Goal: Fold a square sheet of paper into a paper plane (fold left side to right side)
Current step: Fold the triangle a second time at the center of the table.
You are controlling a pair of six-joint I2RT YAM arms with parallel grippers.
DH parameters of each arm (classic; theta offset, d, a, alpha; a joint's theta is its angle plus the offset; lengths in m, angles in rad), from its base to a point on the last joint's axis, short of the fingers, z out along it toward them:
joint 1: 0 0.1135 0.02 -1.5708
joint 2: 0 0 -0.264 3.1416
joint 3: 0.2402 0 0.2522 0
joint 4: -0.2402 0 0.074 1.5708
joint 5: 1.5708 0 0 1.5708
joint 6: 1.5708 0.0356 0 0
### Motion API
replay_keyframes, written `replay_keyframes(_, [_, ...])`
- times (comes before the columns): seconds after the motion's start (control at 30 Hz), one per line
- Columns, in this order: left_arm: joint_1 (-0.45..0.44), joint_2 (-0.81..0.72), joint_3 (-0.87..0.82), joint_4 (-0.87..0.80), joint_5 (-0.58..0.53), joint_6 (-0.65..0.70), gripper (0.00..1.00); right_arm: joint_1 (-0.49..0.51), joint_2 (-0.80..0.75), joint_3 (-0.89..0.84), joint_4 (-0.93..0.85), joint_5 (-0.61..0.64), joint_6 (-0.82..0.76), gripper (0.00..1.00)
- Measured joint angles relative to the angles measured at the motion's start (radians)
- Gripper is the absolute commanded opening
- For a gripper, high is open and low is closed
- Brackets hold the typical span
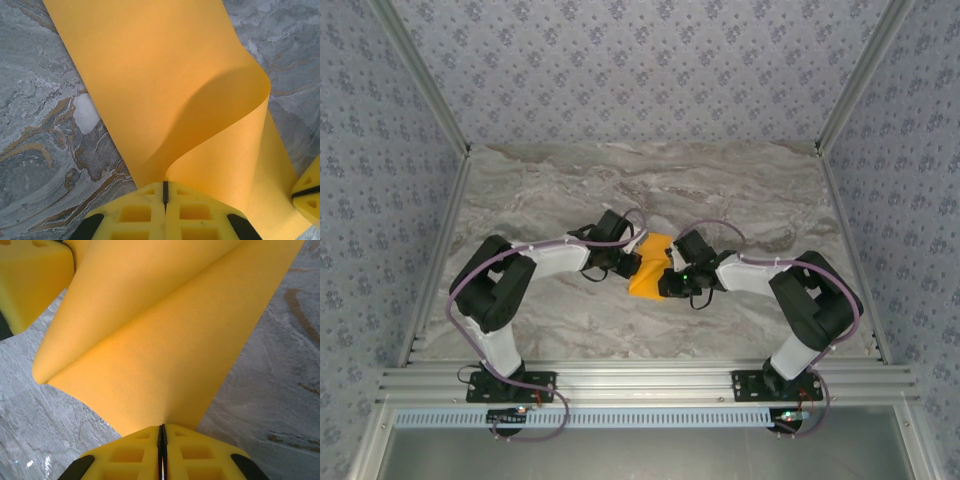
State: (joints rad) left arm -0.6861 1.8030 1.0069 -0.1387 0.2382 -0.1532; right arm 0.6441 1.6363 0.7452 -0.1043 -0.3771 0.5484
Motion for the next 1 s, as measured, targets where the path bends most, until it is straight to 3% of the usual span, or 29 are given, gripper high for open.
replay_keyframes(0.77, [0.000, 0.029, -0.002, 0.016, 0.016, 0.000, 0.00, 0.000, -0.005, 0.000, 0.000, -0.001, 0.000, 0.11])
replay_keyframes(1.0, [0.000, 0.031, -0.002, 0.023, 0.019, 0.000, 0.00, -0.045, -0.103, -0.021, 0.039, -0.045, 0.014, 0.09])
